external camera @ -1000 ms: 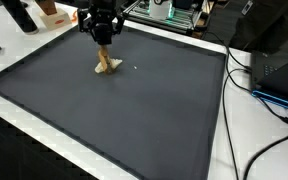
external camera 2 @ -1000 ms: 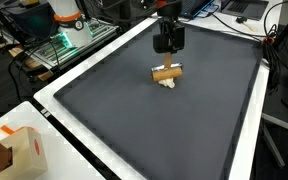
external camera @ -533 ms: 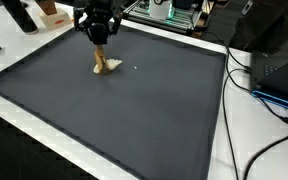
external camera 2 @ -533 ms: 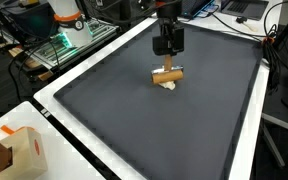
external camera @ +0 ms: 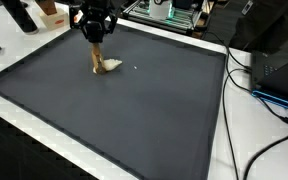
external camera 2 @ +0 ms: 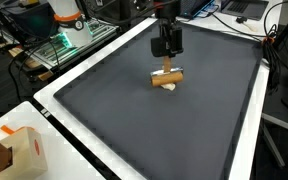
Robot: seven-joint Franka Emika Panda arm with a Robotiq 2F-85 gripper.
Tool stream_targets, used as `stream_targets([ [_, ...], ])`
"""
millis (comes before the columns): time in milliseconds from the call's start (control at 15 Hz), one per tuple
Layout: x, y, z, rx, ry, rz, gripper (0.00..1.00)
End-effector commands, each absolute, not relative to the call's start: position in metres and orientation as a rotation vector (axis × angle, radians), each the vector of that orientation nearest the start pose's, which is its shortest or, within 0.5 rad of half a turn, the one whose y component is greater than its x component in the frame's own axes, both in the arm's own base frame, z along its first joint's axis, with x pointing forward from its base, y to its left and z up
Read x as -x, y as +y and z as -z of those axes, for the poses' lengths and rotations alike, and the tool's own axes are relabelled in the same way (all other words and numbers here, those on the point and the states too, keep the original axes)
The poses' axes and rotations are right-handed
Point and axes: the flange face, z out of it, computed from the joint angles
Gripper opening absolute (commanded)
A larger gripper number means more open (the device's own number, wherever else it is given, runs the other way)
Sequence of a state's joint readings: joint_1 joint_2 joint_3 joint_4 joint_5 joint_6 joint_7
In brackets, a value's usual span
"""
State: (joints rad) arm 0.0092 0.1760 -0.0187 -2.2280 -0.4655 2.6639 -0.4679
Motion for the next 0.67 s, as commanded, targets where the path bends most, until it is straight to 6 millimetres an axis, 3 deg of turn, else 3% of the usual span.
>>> stream_targets([
  [0,-0.561,0.001,-0.338,3.187,-1.392,0.362,0.23],
  [400,-0.551,-0.006,-0.384,3.241,-1.290,0.436,0.23],
  [600,-0.539,-0.011,-0.410,3.255,-1.158,0.458,0.23],
])
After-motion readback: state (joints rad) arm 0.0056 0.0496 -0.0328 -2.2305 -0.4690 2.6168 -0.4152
